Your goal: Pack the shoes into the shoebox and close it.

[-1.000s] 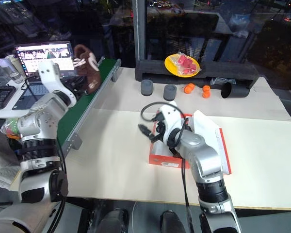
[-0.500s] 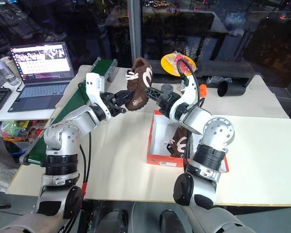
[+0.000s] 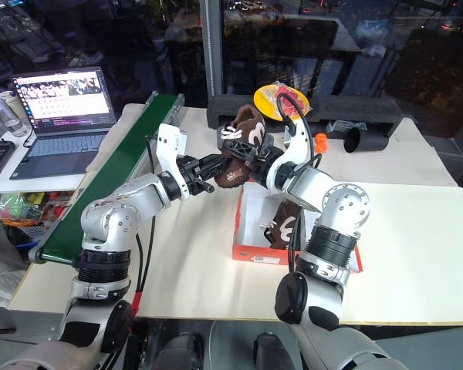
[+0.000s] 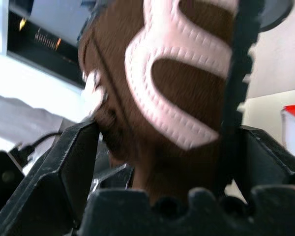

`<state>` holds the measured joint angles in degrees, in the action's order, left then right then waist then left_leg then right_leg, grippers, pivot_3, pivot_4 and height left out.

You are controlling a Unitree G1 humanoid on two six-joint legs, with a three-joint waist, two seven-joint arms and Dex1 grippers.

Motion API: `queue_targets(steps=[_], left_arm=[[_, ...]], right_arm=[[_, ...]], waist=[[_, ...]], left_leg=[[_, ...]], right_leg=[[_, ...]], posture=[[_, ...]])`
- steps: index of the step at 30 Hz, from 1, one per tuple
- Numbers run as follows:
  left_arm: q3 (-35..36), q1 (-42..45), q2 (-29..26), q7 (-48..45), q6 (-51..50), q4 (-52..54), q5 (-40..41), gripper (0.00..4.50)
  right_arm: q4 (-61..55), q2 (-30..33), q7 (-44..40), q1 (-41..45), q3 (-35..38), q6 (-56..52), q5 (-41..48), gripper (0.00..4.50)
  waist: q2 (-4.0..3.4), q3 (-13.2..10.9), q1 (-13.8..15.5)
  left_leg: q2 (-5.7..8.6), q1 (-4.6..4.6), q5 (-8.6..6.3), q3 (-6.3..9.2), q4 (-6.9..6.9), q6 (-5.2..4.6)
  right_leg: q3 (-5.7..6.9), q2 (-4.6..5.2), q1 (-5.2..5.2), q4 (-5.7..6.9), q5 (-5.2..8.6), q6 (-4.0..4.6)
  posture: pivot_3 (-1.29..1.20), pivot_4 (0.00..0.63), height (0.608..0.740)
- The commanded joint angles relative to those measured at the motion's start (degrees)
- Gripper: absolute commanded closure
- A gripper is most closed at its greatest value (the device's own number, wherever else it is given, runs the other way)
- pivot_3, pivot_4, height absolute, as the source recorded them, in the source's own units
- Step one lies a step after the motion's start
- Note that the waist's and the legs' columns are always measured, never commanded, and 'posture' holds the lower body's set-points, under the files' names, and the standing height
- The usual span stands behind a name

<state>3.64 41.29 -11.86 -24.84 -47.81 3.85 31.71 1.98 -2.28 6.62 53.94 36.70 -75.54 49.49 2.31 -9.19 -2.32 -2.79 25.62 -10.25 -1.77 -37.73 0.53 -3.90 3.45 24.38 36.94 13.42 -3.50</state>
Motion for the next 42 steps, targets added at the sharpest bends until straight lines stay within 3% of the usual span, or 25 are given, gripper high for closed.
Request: queue_targets(steps=[1, 7, 8, 11, 15, 19, 24, 30, 35, 39, 42], left_arm=[[-0.32, 0.20, -0.60, -0.56, 1.64, 2.59, -0.22, 3.40], [-2.31, -0.22, -1.85, -0.89, 2.86, 2.17, -2.11, 3.40], [-2.26, -0.31, -1.67, -0.84, 2.91, 2.19, -1.98, 3.40], [-3.15, -1.06, -1.88, -2.04, 3.46, 3.19, -2.22, 2.74], [-4.94, -2.05, -3.32, -3.11, 3.79, 3.90, -3.49, 1.25], [-6.61, -3.12, -7.05, -5.45, 5.69, 2.38, -6.26, 1.25], [-6.69, -3.10, -8.33, -7.02, 6.55, 1.48, -6.98, 1.25], [-6.15, -3.11, -8.85, -10.18, 10.08, 2.38, -6.82, 1.25], [-6.10, -2.22, -12.98, -13.58, 12.26, 1.42, -8.41, 1.25], [-6.05, -2.06, -15.31, -17.35, 12.01, 2.12, -7.23, 1.25], [-7.06, -3.52, -19.59, -26.25, 10.52, 5.16, -3.79, 1.25]], right_arm=[[-0.76, 1.24, 0.96, 1.84, 1.67, 3.62, 2.79, 1.77], [-0.82, 2.28, 1.37, 1.93, 0.19, 5.27, 3.66, 3.57], [-1.01, 2.39, 1.49, 1.87, -0.25, 5.47, 3.64, 3.57], [-1.73, 2.46, 2.21, 1.55, -0.98, 6.39, 3.49, 3.59], [-4.15, 5.04, 3.16, -0.13, -5.31, 6.62, -0.63, 3.59], [-7.41, 9.29, 5.39, -3.72, -12.12, 0.42, -4.83, 3.59], [-11.33, 9.45, 6.69, -8.02, -12.90, -4.83, -5.53, 3.59], [-13.97, 4.19, 10.48, -14.22, -14.06, -10.42, -10.01, 3.59], [-14.77, -1.80, 12.69, -16.04, -14.22, -13.31, -15.05, 3.59], [-12.72, -1.83, 11.61, -16.65, -16.15, -13.15, -18.64, 3.59], [-9.91, -1.05, 10.10, -16.30, -17.54, -11.69, -20.90, 3.59]], waist=[[0.00, 0.00, -0.07], [-0.04, -0.02, -0.04], [-0.04, -0.02, -0.08], [-0.07, -0.04, -0.10], [-0.18, -0.11, -0.10], [-0.22, -0.13, -0.14], [-0.25, -0.16, -0.11], [-0.26, -0.16, -0.11], [-0.33, -0.20, -0.36], [-0.34, -0.21, -0.10], [-0.34, -0.21, -0.21]], left_leg=[[0.00, 0.00, 0.00, 0.00, 0.00, 0.00], [0.00, 0.01, 0.00, 0.00, 0.01, 0.00], [0.00, 0.01, 0.00, 0.00, 0.01, 0.00], [0.00, 0.01, -0.01, 0.00, 0.03, -0.01], [0.00, 0.02, -0.01, 0.00, 0.06, -0.01], [0.00, 0.01, -0.01, 0.00, 0.08, -0.01], [0.00, 0.03, 0.00, 0.00, 0.11, -0.01], [-0.01, 0.04, -0.01, 0.00, 0.12, -0.02], [-0.03, 0.04, -0.01, 0.00, 0.12, -0.02], [-0.01, 0.04, -0.01, 0.00, 0.12, -0.02], [-0.02, 0.04, -0.01, 0.00, 0.13, -0.02]], right_leg=[[0.00, 0.00, 0.00, -0.01, 0.00, 0.00], [0.00, 0.00, 0.00, -0.05, 0.00, 0.00], [0.00, 0.00, -0.01, -0.07, 0.00, -0.01], [0.00, 0.00, 0.00, -0.09, 0.00, -0.01], [0.00, 0.00, 0.00, -0.11, 0.00, -0.01], [0.00, 0.00, 0.00, -0.12, 0.01, 0.00], [-0.01, 0.00, 0.01, -0.15, 0.01, 0.01], [0.00, 0.00, 0.02, -0.17, 0.02, 0.00], [-0.02, -0.03, 0.08, -0.12, 0.02, 0.00], [-0.02, -0.01, 0.05, -0.16, 0.02, 0.00], [0.00, -0.01, 0.05, -0.19, 0.02, 0.00]], posture=[[0.00, 0.150, 0.719], [0.00, 0.150, 0.719], [0.00, 0.150, 0.719], [0.00, 0.150, 0.719], [0.00, 0.150, 0.719], [0.00, 0.150, 0.719], [0.00, 0.150, 0.719], [0.00, 0.150, 0.719], [0.00, 0.150, 0.719], [0.00, 0.150, 0.719], [0.00, 0.150, 0.719]])
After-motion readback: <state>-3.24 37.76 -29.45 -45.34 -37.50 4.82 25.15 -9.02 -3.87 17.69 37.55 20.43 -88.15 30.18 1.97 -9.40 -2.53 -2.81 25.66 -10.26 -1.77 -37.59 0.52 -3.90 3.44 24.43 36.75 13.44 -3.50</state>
